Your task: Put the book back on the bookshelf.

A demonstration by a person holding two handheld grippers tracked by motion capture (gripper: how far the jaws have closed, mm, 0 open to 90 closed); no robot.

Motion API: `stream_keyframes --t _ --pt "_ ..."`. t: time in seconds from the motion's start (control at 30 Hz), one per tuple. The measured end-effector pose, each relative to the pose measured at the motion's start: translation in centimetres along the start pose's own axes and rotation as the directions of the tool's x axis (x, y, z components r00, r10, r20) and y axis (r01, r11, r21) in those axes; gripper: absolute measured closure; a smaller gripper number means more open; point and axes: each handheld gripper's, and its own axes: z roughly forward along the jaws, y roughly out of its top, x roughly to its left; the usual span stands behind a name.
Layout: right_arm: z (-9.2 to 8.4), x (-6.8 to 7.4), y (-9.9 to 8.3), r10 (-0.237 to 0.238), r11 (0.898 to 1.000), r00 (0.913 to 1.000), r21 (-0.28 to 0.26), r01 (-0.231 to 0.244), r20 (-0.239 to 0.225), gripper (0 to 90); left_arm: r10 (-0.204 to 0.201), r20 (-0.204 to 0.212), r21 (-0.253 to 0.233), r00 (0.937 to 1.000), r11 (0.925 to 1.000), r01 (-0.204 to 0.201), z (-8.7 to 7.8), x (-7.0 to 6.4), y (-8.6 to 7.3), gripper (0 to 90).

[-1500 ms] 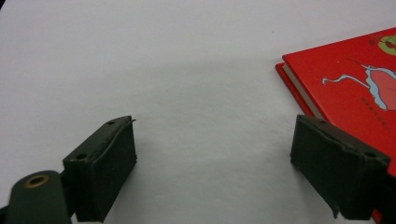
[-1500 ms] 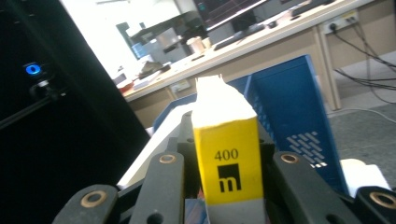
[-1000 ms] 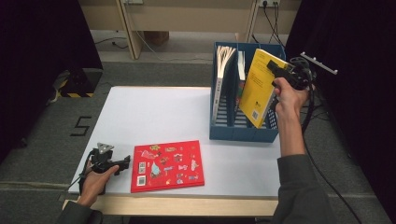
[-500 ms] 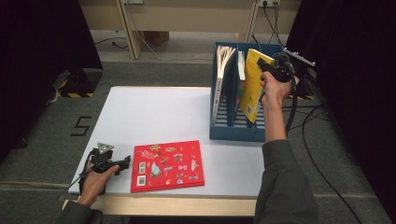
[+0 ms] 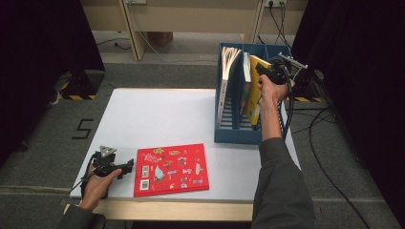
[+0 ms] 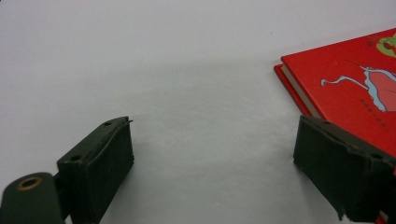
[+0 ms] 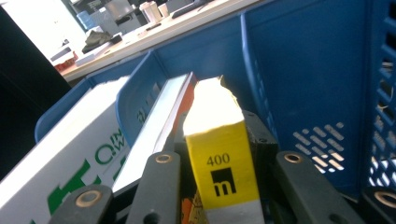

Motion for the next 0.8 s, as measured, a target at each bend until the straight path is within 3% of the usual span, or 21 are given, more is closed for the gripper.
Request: stream_keyframes --t 0.37,0.8 --pt "0.3 -1.0 -1.9 0.010 0.999 0.9999 0.033 -0.009 -0.012 70.5 0.003 -0.001 0.002 1.0000 1.0000 -0.003 0.0 0.0 0.0 10.6" --pt "-2.5 -1.0 -3.4 -0.044 0.997 0.9954 0.059 0.049 -0.085 68.9 0.011 0.003 0.002 0.9999 0.9999 -0.011 0.1 0.0 0.0 10.0"
